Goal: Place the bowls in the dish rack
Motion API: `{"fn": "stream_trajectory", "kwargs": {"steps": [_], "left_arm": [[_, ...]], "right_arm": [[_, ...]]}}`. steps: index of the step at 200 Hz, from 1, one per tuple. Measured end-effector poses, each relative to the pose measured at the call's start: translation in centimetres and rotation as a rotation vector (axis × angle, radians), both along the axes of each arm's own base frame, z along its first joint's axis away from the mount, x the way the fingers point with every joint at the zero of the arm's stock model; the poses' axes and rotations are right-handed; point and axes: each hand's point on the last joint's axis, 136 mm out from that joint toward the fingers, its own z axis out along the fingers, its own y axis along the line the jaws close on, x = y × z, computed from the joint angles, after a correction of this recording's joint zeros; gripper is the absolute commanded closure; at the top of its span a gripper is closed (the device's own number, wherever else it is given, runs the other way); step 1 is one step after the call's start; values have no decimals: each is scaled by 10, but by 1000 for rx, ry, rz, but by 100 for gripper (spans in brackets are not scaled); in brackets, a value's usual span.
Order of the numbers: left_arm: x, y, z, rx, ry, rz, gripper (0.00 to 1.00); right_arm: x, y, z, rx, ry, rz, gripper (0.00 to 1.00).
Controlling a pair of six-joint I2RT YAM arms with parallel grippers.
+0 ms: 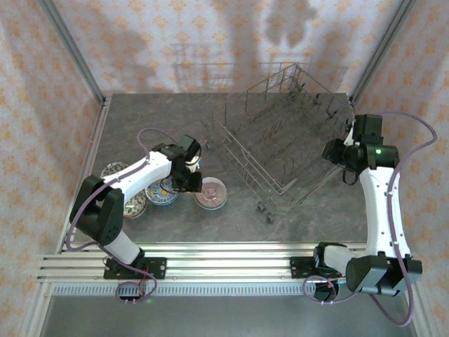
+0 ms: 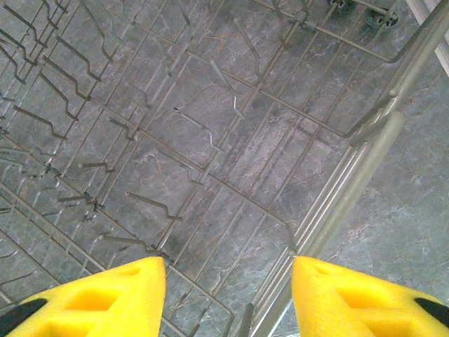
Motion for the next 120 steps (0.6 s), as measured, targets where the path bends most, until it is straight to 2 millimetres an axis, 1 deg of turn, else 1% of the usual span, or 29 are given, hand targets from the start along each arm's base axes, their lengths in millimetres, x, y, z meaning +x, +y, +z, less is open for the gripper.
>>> {"fn": "stream_trajectory", "kwargs": {"steps": [40, 73, 120], "left_arm": [[-1, 4, -4, 16, 6, 6, 78], [0, 7, -9, 28, 19, 12, 65], [0, 9, -10, 39, 21, 33, 61]], "right_arm": [[0, 0, 0, 0, -1, 0, 50], [0, 0, 0, 0, 0, -1, 48], [1, 0, 0, 2, 2, -4, 48]]}}
